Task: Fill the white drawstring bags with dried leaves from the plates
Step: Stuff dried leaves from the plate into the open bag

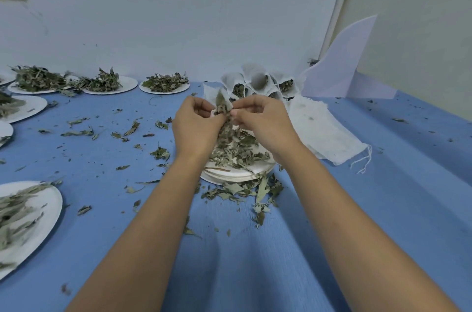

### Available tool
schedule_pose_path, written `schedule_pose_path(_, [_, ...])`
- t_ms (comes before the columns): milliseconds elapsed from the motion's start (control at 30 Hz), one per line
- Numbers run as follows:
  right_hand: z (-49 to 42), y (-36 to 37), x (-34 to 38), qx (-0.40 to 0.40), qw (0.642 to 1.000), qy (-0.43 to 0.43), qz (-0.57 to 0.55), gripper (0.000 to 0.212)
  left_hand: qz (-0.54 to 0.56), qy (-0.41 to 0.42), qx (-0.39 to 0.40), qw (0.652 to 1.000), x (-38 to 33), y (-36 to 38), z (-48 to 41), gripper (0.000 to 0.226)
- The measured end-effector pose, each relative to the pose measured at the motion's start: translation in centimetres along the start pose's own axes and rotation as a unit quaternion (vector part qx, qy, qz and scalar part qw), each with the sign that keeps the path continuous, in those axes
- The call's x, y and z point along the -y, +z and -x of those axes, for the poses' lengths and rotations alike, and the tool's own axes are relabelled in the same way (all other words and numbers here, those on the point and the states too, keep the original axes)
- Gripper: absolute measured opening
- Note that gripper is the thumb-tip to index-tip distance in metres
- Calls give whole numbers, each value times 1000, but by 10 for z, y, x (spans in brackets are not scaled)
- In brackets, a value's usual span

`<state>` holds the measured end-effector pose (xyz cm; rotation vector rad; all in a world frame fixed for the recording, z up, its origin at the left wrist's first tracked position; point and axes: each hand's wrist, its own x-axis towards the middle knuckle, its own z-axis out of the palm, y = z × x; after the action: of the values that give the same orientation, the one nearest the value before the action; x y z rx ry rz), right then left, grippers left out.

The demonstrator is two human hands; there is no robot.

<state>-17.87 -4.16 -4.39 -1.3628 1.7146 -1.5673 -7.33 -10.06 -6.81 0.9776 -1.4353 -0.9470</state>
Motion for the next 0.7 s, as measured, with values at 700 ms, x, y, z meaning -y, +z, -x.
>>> schedule_pose_path(700, [0,-5,-2,7,992,47,-113,17,175,-134,93,971,-3,-9,-5,32])
